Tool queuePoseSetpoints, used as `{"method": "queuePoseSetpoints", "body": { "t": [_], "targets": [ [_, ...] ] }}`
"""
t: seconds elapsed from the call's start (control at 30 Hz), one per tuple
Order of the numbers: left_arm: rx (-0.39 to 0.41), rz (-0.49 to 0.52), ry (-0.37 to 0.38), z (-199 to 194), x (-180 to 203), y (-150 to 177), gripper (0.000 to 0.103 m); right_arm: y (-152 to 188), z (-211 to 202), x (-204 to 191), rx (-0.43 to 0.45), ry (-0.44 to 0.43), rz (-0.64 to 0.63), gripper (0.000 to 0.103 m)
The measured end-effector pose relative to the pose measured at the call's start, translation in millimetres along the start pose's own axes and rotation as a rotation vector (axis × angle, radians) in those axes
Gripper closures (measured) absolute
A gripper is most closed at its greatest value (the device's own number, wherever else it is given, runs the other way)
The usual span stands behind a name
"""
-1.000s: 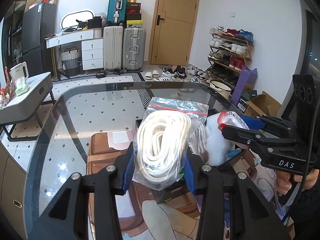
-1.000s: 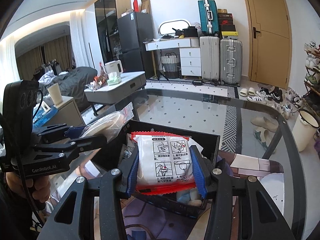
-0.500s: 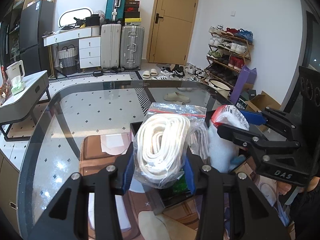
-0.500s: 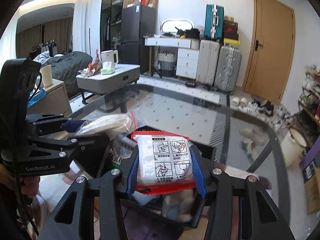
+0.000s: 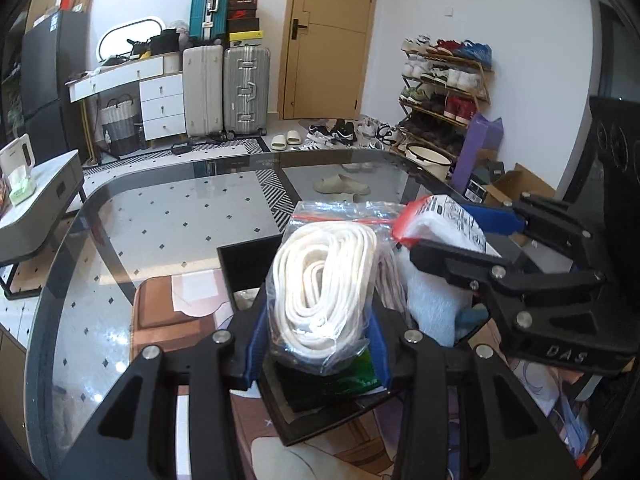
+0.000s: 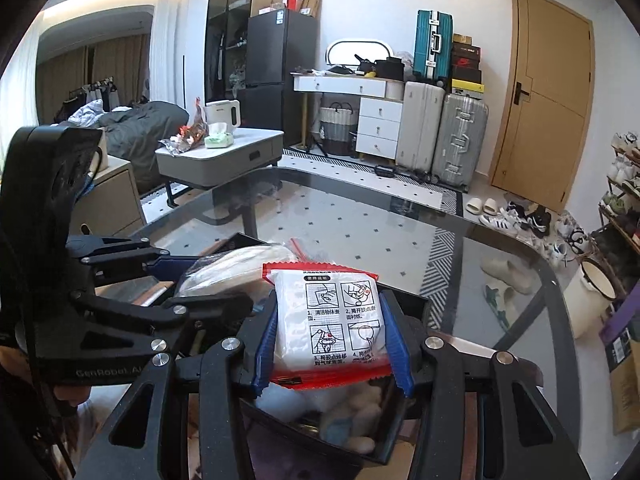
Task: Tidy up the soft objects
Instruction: 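Open the right tool to drop the packet while the left tool releases the rope bag into the box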
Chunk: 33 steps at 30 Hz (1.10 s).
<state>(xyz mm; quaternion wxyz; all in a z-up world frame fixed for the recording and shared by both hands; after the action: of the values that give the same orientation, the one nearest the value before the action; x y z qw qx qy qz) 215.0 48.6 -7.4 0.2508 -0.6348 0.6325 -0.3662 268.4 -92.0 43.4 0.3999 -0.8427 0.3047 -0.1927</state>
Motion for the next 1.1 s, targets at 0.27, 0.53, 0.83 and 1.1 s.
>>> {"method": "queuePoseSetpoints", "body": {
  "t": [0.27, 0.53, 0.83, 1.1],
  "targets": [
    [-0.016, 0.018, 0.003, 4, 5, 0, 0.061, 8, -5, 10, -0.012, 0.018, 0.015, 0.055],
    [-0.024, 0.011, 0.003, 2, 5, -1, 0.058, 5, -1, 16, -0.008, 0.012, 0.034, 0.055],
    [-0.027, 0.027, 0.003, 2, 7, 0, 0.056, 7, 20, 12, -0.062, -0.007, 0.026, 0.056],
    [-0.003, 0.005, 0.014, -6, 3, -1, 0.041, 8, 22, 12, -0.075, -0.013, 0.005, 0.046]
  ]
}}
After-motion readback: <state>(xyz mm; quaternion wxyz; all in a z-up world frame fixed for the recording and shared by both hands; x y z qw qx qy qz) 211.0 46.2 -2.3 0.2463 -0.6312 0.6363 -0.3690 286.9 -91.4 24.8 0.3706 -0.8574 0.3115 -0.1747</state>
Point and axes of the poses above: each gripper's, at about its wrist camera, not at the fingertips, and z roughly the way its jaws point, x to its right, y to its underside, the point moved 4 cm from there along z, roughly the way its jaws point, and after that the axes turned 2 degrees about y, right-handed, at the moved point
